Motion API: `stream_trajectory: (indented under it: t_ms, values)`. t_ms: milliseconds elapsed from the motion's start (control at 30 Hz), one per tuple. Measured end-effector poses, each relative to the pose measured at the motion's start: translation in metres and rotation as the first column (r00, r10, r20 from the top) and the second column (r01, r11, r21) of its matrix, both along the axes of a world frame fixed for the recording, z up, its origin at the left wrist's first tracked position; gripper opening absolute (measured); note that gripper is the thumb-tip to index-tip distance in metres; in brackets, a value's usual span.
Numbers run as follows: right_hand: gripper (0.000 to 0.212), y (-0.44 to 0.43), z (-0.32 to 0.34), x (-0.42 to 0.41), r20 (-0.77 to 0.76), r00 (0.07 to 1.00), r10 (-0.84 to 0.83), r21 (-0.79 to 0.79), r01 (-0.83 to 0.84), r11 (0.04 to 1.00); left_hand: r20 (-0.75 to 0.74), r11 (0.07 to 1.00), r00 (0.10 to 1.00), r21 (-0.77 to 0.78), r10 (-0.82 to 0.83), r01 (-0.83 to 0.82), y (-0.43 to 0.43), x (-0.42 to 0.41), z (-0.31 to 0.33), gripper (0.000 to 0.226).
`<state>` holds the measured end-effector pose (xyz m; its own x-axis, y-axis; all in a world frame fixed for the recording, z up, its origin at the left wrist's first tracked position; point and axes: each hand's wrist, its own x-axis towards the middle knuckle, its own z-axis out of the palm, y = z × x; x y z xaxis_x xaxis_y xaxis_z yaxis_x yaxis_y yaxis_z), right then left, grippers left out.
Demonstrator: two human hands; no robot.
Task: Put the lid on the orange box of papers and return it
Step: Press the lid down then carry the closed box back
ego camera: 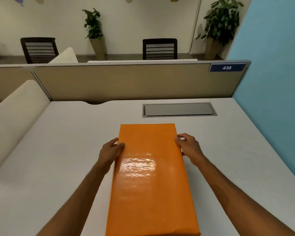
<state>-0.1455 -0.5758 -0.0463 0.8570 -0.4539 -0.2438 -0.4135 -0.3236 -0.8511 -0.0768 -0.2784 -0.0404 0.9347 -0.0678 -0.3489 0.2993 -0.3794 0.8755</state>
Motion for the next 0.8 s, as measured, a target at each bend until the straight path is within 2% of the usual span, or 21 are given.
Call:
stream_trajectory:
  t_ms: [400,533,667,800]
  values:
    - [0.042,0.034,0.0,-0.101,0.037,0.999,-0.021,-0.003,0.021,1.0,0.028,0.996,0.999,-0.076,-0.041,0.043,0.039,-0.102,0.004,0.043]
    - [0.045,0.042,-0.005,-0.13,0.049,0.998,-0.037,0.059,0.035,0.998,0.02,0.992,0.999,-0.112,-0.05,0.052,0.046,-0.125,0.001,0.043]
    - [0.049,0.044,-0.01,-0.147,0.029,0.998,-0.052,0.142,0.048,0.989,-0.01,0.986,0.999,-0.161,-0.037,0.035,0.05,-0.139,-0.003,0.057]
    - [0.06,0.042,-0.013,-0.154,-0.019,0.999,-0.043,0.267,0.047,0.963,-0.102,0.974,0.994,-0.226,-0.044,0.02,0.051,-0.141,-0.007,0.074]
